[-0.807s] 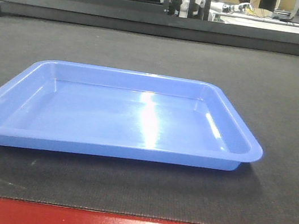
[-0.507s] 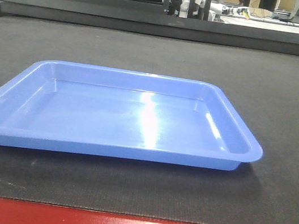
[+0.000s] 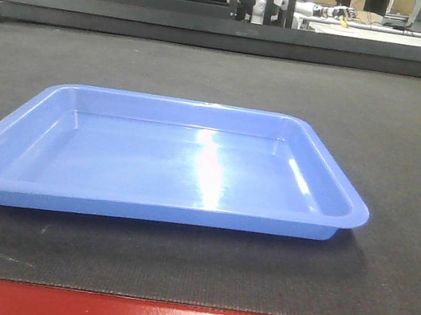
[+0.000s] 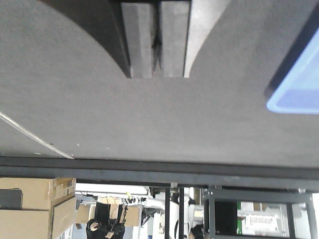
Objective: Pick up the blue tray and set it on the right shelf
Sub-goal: 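Move both grippers toward the short ends of the light blue tray, then lower both grippers onto the tray rims and close on them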
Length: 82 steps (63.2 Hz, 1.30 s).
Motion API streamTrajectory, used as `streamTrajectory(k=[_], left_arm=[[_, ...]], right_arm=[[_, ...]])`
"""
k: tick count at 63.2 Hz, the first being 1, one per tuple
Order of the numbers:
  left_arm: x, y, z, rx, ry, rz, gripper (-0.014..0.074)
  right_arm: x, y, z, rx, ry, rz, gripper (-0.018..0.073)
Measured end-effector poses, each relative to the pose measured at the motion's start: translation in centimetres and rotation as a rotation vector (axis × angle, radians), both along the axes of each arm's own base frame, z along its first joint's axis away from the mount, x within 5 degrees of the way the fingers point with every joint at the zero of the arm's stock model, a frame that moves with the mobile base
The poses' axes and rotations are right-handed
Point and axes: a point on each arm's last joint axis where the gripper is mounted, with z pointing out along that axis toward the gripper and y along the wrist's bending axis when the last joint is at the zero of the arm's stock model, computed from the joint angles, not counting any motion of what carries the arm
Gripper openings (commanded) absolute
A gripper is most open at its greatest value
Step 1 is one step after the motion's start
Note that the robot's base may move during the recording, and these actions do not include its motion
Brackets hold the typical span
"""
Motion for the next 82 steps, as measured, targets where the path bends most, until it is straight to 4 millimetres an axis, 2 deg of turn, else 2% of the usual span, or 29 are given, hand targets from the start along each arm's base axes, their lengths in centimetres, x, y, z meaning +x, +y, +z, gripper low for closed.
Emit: streamTrajectory(k=[6, 11, 17, 22, 29, 33, 39, 51, 60, 68, 75, 82], left_arm=[[-0.1, 0.0, 0.9, -0.006, -0.095, 0.003, -0.0048], [-0.2, 0.0, 1.9, -0.007, -0.113, 0.003, -0.0047], [-0.8, 0.1, 6.5, 0.004, -0.143, 0.002, -0.0016], [-1.2, 0.1, 11.1, 0.019, -0.164, 0.005, 0.008], [-0.9, 0.1, 15.2, 0.03, -0.14, 0.007, 0.0282], [-0.1, 0.0, 16.5, 0.034, -0.09, 0.007, 0.0378], [1.7, -0.1, 17.2, 0.041, 0.005, 0.006, 0.0458], [4.2, -1.0, 17.8, 0.045, 0.219, -0.079, 0.0473], [5.7, -3.1, 19.1, 0.058, 0.359, -0.24, 0.0473], [8.1, -5.1, 19.4, 0.092, 0.546, -0.338, 0.0473], [11.5, -6.8, 18.3, 0.132, 0.761, -0.357, 0.0473], [15.0, -7.9, 16.5, 0.135, 0.93, -0.319, 0.0473]], right_arm=[[-0.1, 0.0, 1.0, 0.038, -0.057, 0.001, 0.0059], [-0.8, 0.0, 3.8, 0.039, -0.139, 0.004, 0.006], [-2.0, 0.1, 8.6, 0.028, -0.247, 0.008, 0.0139], [-2.3, 0.1, 12.1, 0.023, -0.291, 0.011, 0.0294], [-1.7, 0.1, 16.0, 0.02, -0.308, 0.013, 0.0482], [-0.8, 0.1, 17.6, 0.022, -0.28, 0.015, 0.0552], [0.9, 0.1, 19.1, 0.032, -0.194, 0.025, 0.0598], [4.3, 1.2, 21.0, 0.056, 0.066, 0.155, 0.0594], [7.5, 3.7, 21.5, 0.06, 0.344, 0.331, 0.0594], [11.2, 6.7, 20.5, 0.027, 0.612, 0.45, 0.0594], [15.0, 9.7, 18.8, -0.023, 0.834, 0.512, 0.0594], [18.2, 11.6, 17.0, -0.013, 0.98, 0.51, 0.0594]])
